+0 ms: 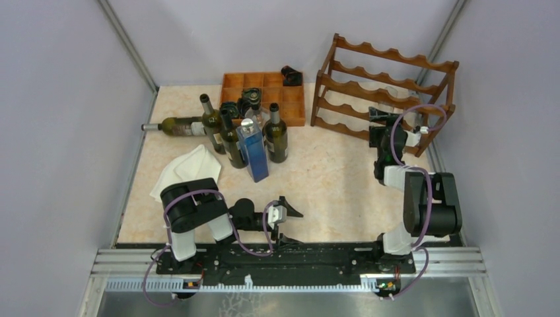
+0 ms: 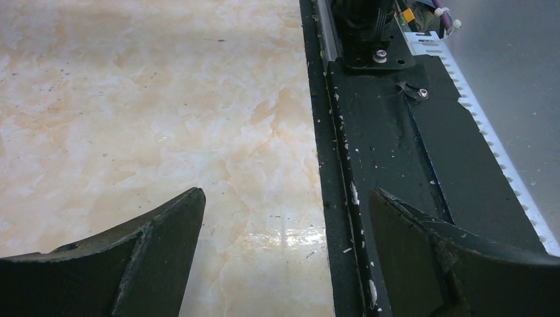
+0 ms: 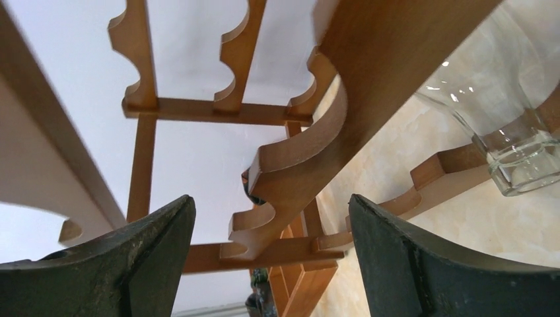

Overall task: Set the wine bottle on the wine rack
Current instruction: Place the wine bottle in the wine rack, then pick up the wine bottle from the center of the board.

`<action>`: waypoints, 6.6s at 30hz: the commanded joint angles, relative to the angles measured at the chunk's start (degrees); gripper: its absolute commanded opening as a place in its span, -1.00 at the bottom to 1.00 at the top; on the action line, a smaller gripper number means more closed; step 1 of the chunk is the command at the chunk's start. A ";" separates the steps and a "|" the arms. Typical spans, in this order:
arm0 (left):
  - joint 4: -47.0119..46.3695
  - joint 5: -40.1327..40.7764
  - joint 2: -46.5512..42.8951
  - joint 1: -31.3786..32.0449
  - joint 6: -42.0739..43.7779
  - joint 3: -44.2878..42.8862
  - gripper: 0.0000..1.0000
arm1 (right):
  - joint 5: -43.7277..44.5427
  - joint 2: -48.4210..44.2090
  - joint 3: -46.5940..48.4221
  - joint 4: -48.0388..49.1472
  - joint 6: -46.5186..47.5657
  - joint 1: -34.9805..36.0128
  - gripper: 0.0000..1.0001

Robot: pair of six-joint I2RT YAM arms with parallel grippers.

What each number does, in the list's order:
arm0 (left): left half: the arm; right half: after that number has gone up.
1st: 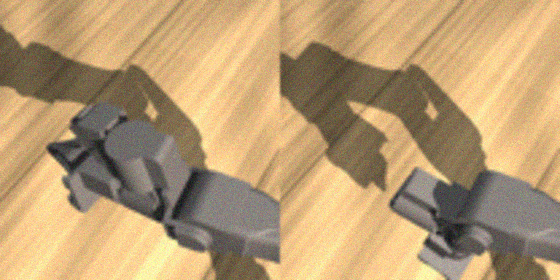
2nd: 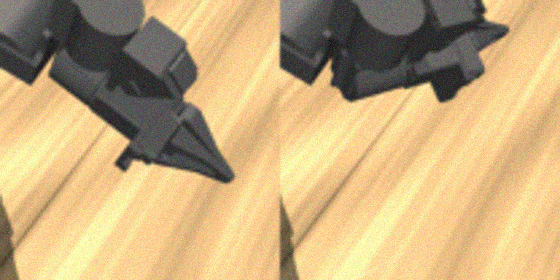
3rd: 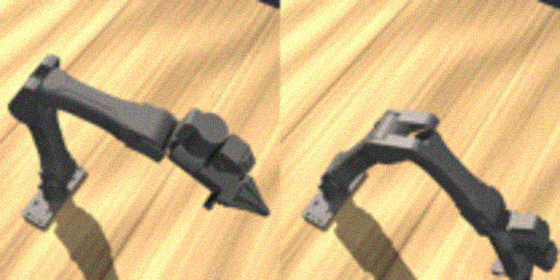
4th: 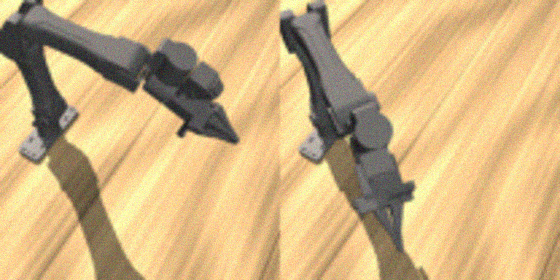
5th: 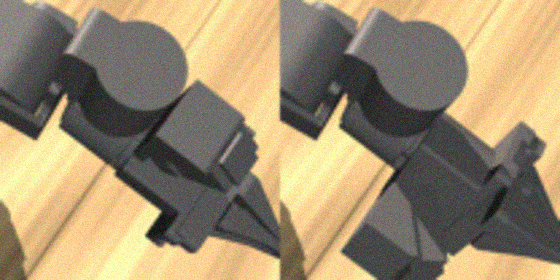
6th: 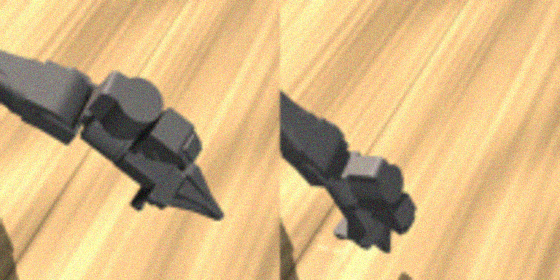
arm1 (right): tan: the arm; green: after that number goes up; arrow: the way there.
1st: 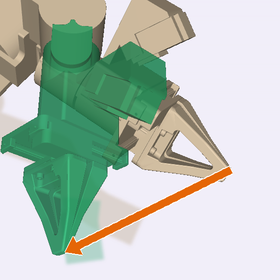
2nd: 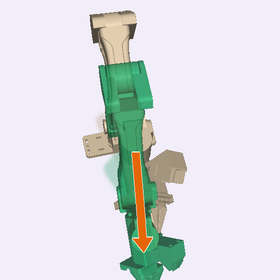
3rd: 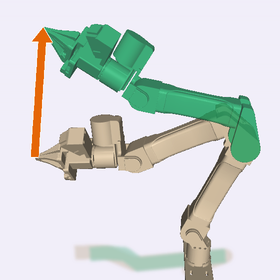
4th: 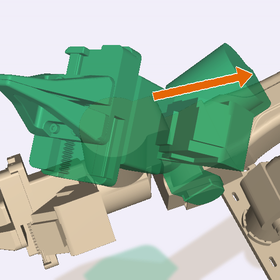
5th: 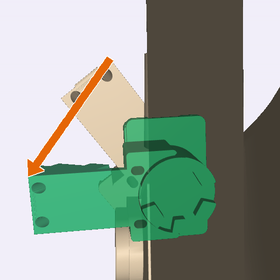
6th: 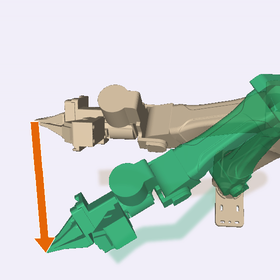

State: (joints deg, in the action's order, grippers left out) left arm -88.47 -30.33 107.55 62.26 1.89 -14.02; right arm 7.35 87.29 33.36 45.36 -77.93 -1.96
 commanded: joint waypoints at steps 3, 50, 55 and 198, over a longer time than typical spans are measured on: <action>-10.89 -1.62 1.01 0.05 -0.53 -0.39 0.97 | 7.58 1.91 3.84 -1.91 -4.46 1.57 0.61; -9.88 -2.46 1.09 0.08 -0.83 -1.01 0.97 | 7.58 -22.43 -11.03 -8.45 3.89 3.59 0.63; -9.93 -2.51 1.00 0.17 -0.92 -1.01 0.97 | 6.16 -27.82 -11.48 -12.24 7.22 3.54 0.64; 63.07 37.62 -64.23 -13.64 -50.75 -10.16 -1.00 | -45.86 -53.75 -18.80 -18.44 52.89 20.70 0.74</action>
State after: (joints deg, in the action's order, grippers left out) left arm -6.46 7.53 45.69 48.60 -40.07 -26.63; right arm -39.13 35.44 8.91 30.20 -32.56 12.53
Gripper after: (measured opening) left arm 0.685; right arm 0.867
